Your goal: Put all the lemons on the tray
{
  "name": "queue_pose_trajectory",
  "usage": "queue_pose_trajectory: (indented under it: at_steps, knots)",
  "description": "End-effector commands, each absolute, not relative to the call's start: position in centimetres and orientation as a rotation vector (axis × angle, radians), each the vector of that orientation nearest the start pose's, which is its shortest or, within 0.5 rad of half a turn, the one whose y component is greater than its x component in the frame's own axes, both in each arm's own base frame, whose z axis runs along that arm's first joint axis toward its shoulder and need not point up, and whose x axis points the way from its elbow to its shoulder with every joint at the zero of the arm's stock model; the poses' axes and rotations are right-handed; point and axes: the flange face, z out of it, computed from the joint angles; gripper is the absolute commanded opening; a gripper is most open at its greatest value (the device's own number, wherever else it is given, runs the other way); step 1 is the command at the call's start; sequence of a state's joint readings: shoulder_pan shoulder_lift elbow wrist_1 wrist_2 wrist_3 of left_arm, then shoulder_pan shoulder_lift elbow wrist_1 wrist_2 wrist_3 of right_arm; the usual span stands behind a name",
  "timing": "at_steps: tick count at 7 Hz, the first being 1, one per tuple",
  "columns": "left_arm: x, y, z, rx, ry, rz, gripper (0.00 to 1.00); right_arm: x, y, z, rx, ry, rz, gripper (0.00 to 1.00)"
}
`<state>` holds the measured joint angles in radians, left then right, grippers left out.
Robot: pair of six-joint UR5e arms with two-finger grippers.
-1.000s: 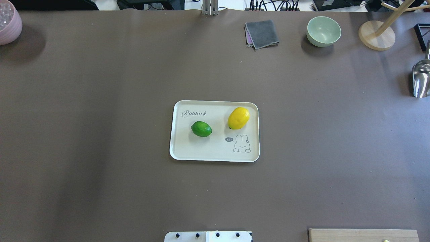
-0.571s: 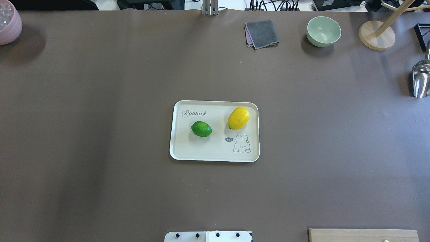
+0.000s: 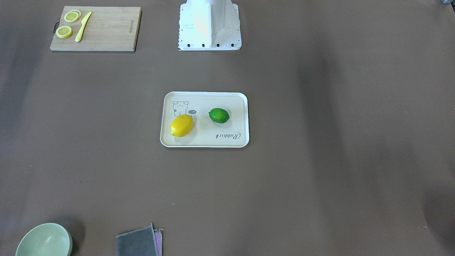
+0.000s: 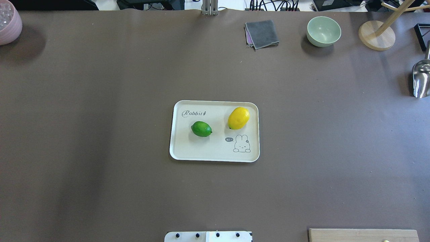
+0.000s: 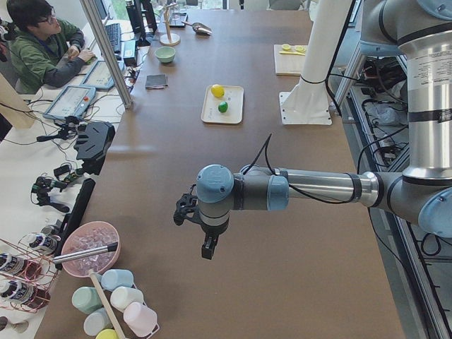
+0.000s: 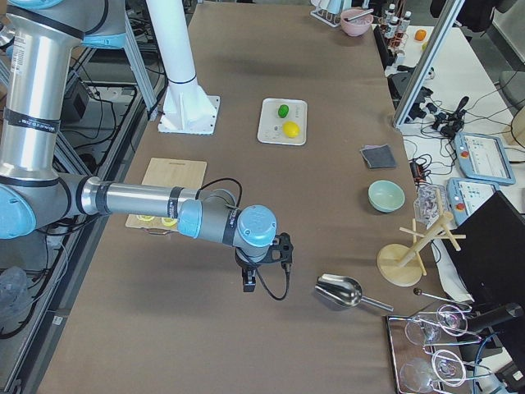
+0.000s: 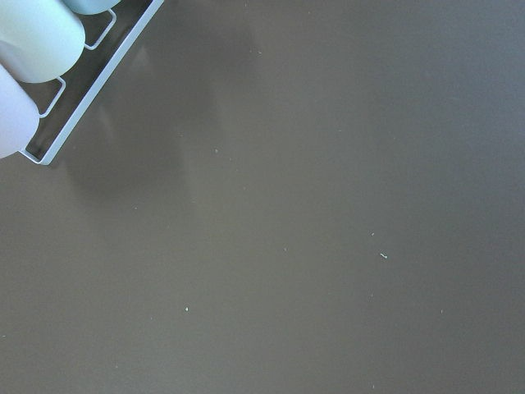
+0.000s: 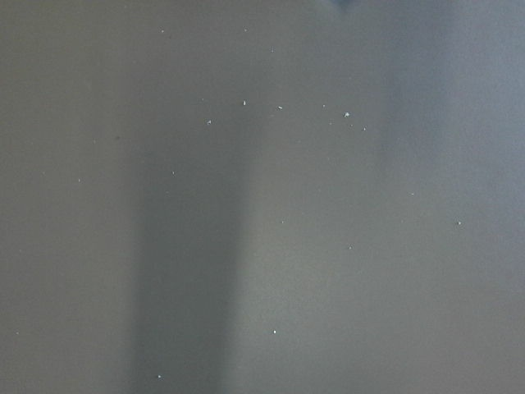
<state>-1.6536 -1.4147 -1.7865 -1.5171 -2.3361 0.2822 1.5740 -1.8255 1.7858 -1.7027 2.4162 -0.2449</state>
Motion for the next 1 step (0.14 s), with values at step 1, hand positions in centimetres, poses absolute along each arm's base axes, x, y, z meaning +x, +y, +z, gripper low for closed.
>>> queue_pose_trajectory:
  at_steps: [1]
  knots:
    - [-9.93,-41.87,62.93,0.146,0.753,0.192,1.00,5.90,-37.18,67.11,-0.055,-0.863,-0.155,1.00]
